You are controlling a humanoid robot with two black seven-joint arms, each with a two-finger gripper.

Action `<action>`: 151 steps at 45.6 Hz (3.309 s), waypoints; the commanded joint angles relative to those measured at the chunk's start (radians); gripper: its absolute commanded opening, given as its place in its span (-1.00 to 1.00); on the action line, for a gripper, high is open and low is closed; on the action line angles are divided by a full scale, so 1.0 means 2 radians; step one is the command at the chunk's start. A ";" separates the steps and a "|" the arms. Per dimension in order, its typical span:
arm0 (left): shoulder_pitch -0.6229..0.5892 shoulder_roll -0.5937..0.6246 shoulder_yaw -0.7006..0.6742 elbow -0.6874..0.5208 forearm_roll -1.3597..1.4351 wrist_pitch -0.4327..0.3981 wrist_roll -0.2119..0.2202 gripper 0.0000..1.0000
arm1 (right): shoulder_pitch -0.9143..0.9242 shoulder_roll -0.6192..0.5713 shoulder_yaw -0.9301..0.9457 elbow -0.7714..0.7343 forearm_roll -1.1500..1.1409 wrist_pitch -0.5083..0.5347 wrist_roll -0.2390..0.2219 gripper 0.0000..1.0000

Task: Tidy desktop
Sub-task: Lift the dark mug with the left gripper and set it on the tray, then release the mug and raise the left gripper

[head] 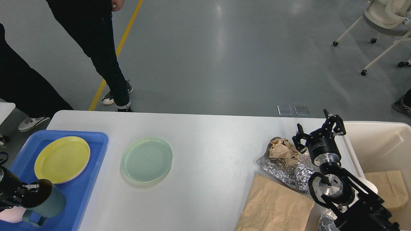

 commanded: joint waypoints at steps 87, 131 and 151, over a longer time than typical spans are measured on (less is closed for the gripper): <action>-0.752 -0.288 0.298 -0.399 -0.325 -0.113 -0.006 0.93 | 0.000 -0.001 0.000 0.000 0.000 0.000 0.000 1.00; -0.336 -0.248 0.258 -0.308 -0.559 0.134 0.027 0.84 | 0.000 0.000 0.000 0.001 0.000 0.000 0.000 1.00; -0.093 -0.218 0.026 -0.163 -0.545 0.349 0.159 0.93 | 0.000 -0.001 0.000 0.001 0.000 0.000 0.000 1.00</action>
